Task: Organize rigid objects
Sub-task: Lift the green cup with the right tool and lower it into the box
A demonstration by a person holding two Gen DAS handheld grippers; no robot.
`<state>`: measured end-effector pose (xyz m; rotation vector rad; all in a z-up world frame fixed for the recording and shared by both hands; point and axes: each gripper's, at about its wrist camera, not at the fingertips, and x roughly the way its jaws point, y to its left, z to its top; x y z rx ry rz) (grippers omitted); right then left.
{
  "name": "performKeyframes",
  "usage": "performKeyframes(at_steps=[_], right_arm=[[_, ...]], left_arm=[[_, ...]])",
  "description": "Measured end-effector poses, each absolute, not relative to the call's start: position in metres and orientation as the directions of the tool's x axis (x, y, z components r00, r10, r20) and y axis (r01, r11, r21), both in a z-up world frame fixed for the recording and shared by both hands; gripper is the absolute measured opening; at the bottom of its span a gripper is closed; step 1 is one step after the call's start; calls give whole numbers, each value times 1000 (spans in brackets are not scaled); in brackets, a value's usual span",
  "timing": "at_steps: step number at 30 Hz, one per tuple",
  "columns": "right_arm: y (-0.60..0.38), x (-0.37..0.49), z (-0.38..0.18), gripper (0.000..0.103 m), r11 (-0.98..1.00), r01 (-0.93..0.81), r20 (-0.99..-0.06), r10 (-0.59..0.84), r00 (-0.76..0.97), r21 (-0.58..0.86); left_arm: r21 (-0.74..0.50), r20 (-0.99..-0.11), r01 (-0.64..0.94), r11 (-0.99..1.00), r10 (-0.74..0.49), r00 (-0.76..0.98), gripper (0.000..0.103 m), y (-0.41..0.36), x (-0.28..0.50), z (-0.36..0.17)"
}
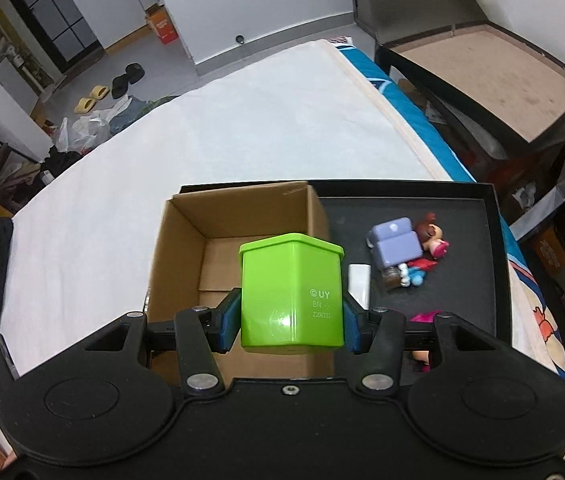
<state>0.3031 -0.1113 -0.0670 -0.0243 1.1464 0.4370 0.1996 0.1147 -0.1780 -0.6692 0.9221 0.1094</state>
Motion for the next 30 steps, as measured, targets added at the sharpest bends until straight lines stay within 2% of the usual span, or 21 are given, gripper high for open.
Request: performKeyframes(at_steps=[15, 30], right_arm=[[-63, 305, -76, 49, 894, -398, -880, 346, 324, 205], [-22, 313, -118, 49, 885, -413, -888, 354, 294, 215]], left_arm=[[-506, -762, -351, 788, -217, 610, 24, 115, 201, -182], [-531, -754, -365, 764, -230, 616, 25, 122, 197, -184]])
